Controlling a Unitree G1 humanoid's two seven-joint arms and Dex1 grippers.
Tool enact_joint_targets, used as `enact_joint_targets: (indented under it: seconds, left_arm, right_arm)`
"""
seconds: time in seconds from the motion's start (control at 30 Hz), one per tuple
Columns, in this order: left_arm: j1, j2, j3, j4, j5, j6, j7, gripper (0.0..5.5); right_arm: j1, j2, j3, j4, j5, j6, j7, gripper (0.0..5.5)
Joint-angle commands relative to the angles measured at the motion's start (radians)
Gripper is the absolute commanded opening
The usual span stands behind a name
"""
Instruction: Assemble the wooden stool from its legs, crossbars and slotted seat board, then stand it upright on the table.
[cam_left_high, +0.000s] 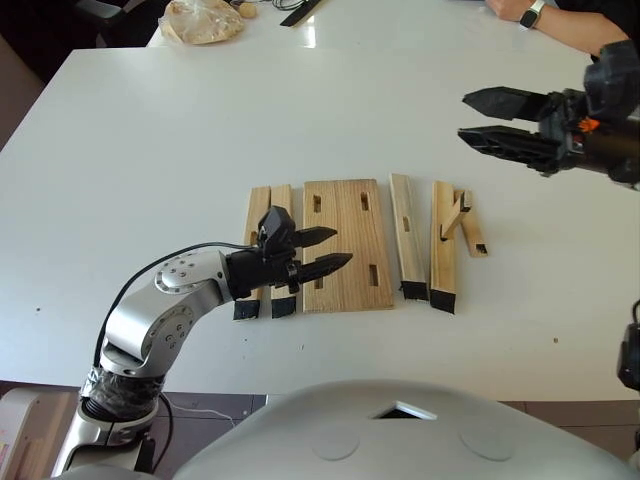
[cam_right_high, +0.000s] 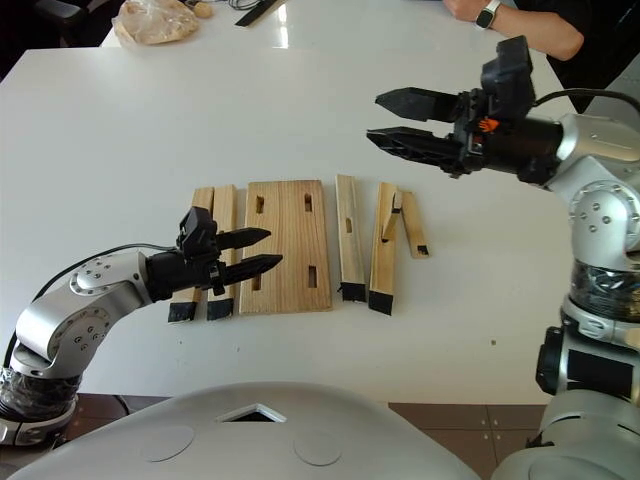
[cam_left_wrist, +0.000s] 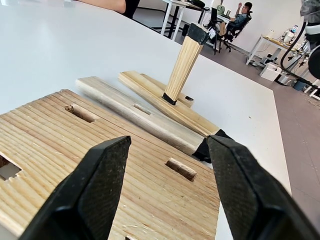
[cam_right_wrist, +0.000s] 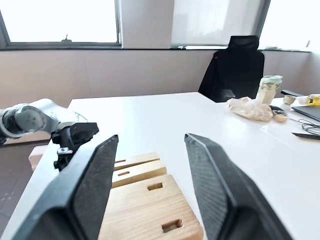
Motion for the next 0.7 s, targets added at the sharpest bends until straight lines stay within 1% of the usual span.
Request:
enact_joint_targets:
  seconds: [0.03, 0.1, 0.17, 0.27, 0.33, 0.37, 0.47, 0.53, 0.63, 0.7]
  left_arm:
    - [-0.03, 0.014, -0.009, 0.016, 0.017, 0.003, -0.013, 2.84]
    - [-0.036, 0.015, -0.011, 0.025, 0.019, 0.002, -0.016, 2.84]
    - [-0.037, 0.012, -0.014, 0.029, 0.023, 0.0, -0.017, 2.84]
    - [-0.039, 0.003, -0.022, 0.034, 0.028, 0.001, -0.017, 2.84]
    - [-0.04, 0.001, -0.028, 0.036, 0.03, 0.001, -0.018, 2.84]
    - [-0.042, 0.001, -0.03, 0.038, 0.03, 0.001, -0.021, 2.84]
    - [-0.036, 0.005, -0.018, 0.035, 0.021, 0.005, -0.021, 2.84]
    - [-0.029, 0.004, -0.014, 0.033, 0.021, 0.004, -0.016, 2.84]
    - [-0.011, -0.002, -0.013, 0.028, 0.026, -0.002, -0.005, 2.84]
    - [-0.001, -0.006, -0.011, 0.028, 0.031, -0.008, 0.001, 2.84]
  right_arm:
    - [-0.02, 0.043, 0.03, -0.009, -0.032, -0.027, -0.048, 2.43]
    - [0.012, 0.058, 0.053, 0.003, -0.051, -0.033, -0.048, 2.43]
    - [0.071, 0.075, 0.108, 0.011, -0.097, -0.055, -0.045, 2.43]
    - [0.202, 0.085, 0.278, 0.103, -0.303, -0.211, -0.028, 2.43]
    - [0.251, 0.088, 0.335, 0.198, -0.401, -0.316, -0.019, 2.43]
    - [0.268, 0.087, 0.335, 0.21, -0.413, -0.342, -0.017, 2.43]
    - [0.267, 0.08, 0.267, 0.144, -0.323, -0.305, -0.02, 2.43]
    - [0.248, 0.071, 0.203, 0.074, -0.23, -0.245, -0.036, 2.43]
    - [0.222, 0.058, 0.1, -0.065, -0.031, -0.109, -0.078, 2.43]
    - [0.235, 0.048, 0.07, -0.153, 0.083, -0.016, -0.096, 2.43]
